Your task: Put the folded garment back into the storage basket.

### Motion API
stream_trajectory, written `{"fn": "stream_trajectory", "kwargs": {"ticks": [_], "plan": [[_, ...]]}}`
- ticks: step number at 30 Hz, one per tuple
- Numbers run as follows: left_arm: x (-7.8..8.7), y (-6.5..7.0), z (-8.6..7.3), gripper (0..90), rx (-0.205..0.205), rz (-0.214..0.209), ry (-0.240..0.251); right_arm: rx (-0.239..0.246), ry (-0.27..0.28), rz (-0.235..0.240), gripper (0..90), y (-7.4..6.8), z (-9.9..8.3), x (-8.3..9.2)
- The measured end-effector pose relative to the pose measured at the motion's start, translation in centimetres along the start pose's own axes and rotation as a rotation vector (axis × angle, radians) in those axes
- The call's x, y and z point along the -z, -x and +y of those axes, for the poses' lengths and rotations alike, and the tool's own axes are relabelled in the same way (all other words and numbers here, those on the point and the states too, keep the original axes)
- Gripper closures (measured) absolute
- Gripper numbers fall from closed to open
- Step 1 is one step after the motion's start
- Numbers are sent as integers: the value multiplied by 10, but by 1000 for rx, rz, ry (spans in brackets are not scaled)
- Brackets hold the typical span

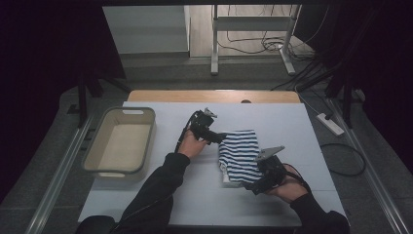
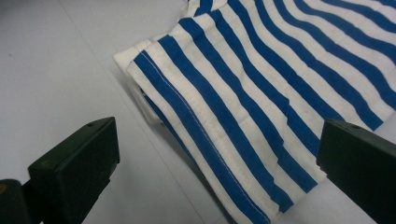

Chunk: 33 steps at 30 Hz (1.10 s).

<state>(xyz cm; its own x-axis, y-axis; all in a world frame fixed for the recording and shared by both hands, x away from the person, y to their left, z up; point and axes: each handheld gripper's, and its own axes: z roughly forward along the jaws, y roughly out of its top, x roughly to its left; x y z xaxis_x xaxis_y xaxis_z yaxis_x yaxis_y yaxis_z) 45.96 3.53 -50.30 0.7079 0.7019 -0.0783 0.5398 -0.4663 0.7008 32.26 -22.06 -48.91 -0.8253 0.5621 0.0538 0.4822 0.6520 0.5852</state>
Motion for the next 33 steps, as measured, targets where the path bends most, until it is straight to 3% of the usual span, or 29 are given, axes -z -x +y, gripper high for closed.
{"fn": "stream_trajectory", "kwargs": {"ticks": [16, 21, 27, 30, 33], "plan": [[-31, -5, -2, 1, 3, 53, -54, 40, -60, 35, 0, 3, -7, -16], [-40, -7, -4, 0, 9, 82, -86, 59, -110, 46, 0, 0, -10, -24], [-43, -12, -7, 0, 49, 48, -83, 72, -111, 34, 0, -3, -12, -25], [-43, -12, -6, 0, 41, 46, -86, 137, -127, -15, 0, -9, -14, -28], [-43, -13, -7, 0, 39, 42, -85, 135, -124, -15, 0, -9, -14, -28]]}}
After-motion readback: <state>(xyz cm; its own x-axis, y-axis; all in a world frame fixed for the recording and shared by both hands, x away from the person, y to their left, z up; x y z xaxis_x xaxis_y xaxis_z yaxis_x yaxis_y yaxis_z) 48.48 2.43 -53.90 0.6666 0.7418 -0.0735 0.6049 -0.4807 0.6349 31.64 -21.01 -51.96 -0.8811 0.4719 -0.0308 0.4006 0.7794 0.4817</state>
